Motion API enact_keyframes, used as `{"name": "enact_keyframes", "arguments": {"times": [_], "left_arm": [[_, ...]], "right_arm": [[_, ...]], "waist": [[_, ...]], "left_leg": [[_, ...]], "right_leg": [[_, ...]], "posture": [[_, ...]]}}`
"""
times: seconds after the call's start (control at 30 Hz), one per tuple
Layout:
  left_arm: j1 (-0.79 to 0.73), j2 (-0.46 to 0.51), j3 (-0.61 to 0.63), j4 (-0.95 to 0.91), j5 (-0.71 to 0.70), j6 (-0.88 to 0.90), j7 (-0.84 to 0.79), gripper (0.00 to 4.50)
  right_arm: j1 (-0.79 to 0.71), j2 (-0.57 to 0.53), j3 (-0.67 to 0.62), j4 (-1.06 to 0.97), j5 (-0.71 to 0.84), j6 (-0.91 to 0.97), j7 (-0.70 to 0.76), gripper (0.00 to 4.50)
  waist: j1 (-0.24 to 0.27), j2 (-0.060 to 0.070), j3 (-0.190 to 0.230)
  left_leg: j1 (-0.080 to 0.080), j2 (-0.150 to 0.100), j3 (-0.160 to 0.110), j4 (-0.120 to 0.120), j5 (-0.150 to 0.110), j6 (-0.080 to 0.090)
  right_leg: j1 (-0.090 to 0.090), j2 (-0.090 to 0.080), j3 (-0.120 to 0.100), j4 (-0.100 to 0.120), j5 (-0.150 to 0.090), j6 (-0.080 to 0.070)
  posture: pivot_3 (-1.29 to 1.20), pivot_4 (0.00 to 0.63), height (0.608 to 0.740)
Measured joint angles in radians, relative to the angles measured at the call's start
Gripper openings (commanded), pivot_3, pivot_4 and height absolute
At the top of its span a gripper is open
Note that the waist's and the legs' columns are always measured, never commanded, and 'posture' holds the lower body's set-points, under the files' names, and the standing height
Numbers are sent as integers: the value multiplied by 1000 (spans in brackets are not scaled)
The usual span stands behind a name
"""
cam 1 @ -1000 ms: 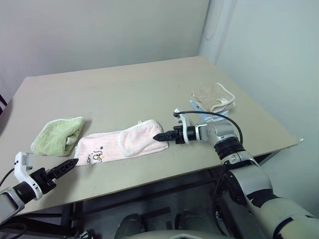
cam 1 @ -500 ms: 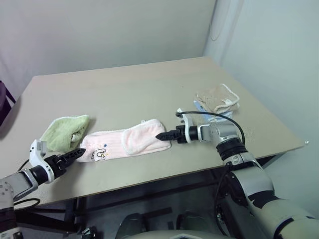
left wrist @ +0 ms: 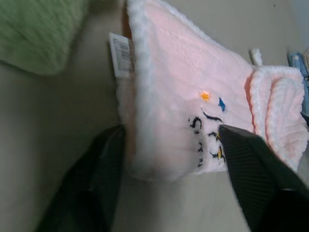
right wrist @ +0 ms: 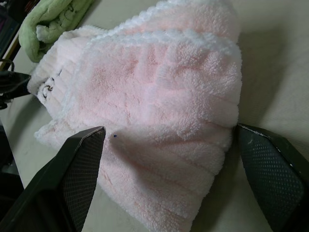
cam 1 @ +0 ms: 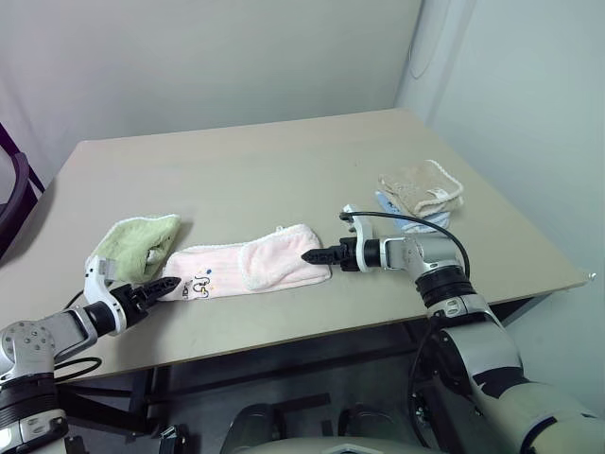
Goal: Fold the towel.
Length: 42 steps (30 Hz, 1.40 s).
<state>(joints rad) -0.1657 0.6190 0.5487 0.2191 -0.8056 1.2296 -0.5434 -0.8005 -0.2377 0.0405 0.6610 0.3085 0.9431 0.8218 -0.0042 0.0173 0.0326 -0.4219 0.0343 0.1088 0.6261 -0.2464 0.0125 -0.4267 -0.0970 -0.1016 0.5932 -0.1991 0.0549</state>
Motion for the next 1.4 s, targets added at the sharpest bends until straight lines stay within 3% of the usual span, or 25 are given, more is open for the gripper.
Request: {"name": "enact_keyframes", "arguments": {"times": [0.2,0.4,0.57,0.73,0.87,1.03,1.23,1.4], "left_arm": [[-7,-17,-6,12,-12,1,-18,29],[5,-9,25,-3,-28,-1,-39,29],[66,49,27,-152,-86,37,-98,29],[31,64,0,-266,-136,65,-111,29],[-106,67,-105,-271,-128,44,-120,29],[-296,54,-336,-214,-57,-18,-214,29],[-511,-37,-559,-86,24,-79,-349,29],[-573,-146,-745,79,148,-171,-444,29]], "right_arm": [[0,0,-6,0,10,0,-7,4500],[0,-2,-3,3,10,-20,-9,4500],[21,-42,5,-18,11,-51,17,4500],[78,-117,8,-88,26,-63,93,4500],[100,-143,-11,-124,51,-57,126,4500],[146,-178,-21,-215,81,-57,151,4500],[184,-184,-68,-257,90,-55,90,4500],[228,-175,-106,-289,99,-36,9,4500]], "waist": [[-7,-2,0],[-9,-5,1],[-6,-6,1],[-6,-6,3],[-10,-8,4],[-13,-10,6],[-11,-11,7],[-13,-11,8]], "left_leg": [[0,0,0,4,0,0],[0,0,0,6,0,0],[-3,0,0,6,0,0],[-4,-1,0,6,0,0],[-4,-1,-1,7,2,-1],[-4,-2,-1,8,7,4],[-3,-2,-1,9,8,4],[-4,-1,-2,13,7,4]], "right_leg": [[0,0,-2,0,1,-1],[-1,0,-2,0,1,-1],[-3,-2,-2,0,0,0],[-5,-1,-2,0,-3,3],[-2,2,-2,2,-4,4],[-2,6,-1,3,-5,9],[-1,8,0,4,-5,9],[0,8,0,4,-5,9]], "posture": [[0,0,740],[0,0,740],[0,0,740],[0,0,740],[0,0,740],[0,0,740],[0,0,740],[0,0,740]]}}
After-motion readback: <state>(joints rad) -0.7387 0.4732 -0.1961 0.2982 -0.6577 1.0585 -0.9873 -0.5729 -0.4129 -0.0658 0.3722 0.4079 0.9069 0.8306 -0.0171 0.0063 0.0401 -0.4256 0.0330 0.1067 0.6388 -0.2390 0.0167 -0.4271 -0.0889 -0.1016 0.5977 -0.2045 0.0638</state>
